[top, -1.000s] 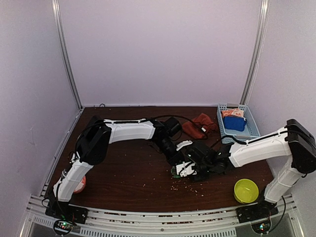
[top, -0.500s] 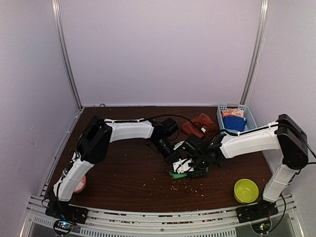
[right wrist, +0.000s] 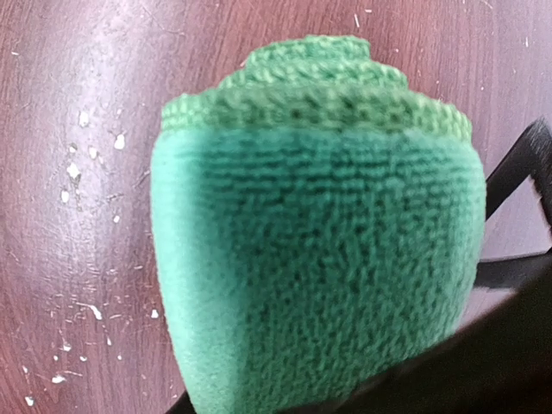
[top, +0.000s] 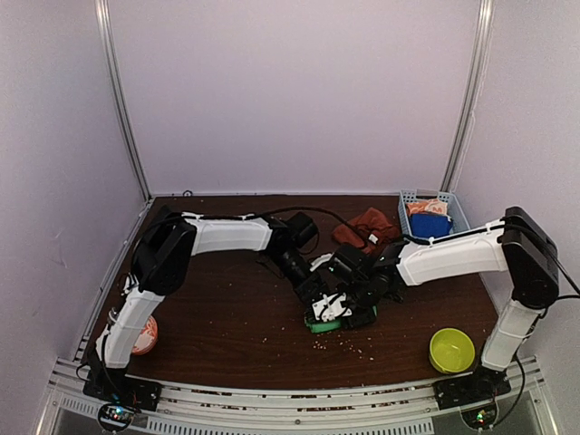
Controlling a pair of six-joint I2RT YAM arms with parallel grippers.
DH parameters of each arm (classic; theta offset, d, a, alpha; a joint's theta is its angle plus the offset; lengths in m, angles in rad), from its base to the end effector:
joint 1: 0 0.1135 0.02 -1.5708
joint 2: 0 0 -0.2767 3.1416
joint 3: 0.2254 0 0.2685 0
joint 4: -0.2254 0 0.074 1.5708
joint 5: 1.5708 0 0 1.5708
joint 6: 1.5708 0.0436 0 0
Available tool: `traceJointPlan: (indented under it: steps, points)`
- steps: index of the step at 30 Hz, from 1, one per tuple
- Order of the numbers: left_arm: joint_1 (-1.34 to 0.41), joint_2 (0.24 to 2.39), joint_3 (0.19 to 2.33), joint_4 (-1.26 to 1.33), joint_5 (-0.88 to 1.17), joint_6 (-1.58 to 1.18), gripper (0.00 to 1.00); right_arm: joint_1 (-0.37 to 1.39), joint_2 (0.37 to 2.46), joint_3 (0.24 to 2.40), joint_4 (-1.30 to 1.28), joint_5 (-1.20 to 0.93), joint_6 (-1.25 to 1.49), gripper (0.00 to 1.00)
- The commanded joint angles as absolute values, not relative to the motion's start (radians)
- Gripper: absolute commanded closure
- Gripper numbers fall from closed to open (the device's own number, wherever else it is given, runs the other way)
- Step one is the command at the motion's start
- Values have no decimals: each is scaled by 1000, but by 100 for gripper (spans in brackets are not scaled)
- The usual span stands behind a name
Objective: Roll the towels
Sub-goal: Pick up the towel from the center of the board.
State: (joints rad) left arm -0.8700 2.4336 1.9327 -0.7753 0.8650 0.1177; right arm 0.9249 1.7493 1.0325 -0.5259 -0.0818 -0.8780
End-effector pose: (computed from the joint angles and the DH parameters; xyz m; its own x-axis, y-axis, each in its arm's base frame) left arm 0.3088 -0.4175 0.1225 -0.5378 0.7556 -0.3739 0.7063 0.1617 -0.6892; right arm 0.2040 0.2766 0.1479 0.2607 -0.9283 -0.2653 -0.9569 -0.2119 -0.1986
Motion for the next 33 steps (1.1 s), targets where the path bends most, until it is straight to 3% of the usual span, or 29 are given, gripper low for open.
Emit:
traceJointPlan:
  steps: [1, 10, 21, 33]
  points:
    - [-853, 2399, 1804, -790, 736, 30, 2, 898, 1852, 1002, -677, -157, -842, 79]
    - [-775, 2242, 1658, -696, 540, -28, 2, 857, 1871, 1058, -740, -259, -828, 86]
    - [-746, 2024, 1625, -674, 285, 7, 2, 688, 1828, 1217, -926, -564, -840, 95]
    - [-717, 1899, 1516, -575, 246, 32, 2, 532, 1704, 1351, -942, -410, -776, 97]
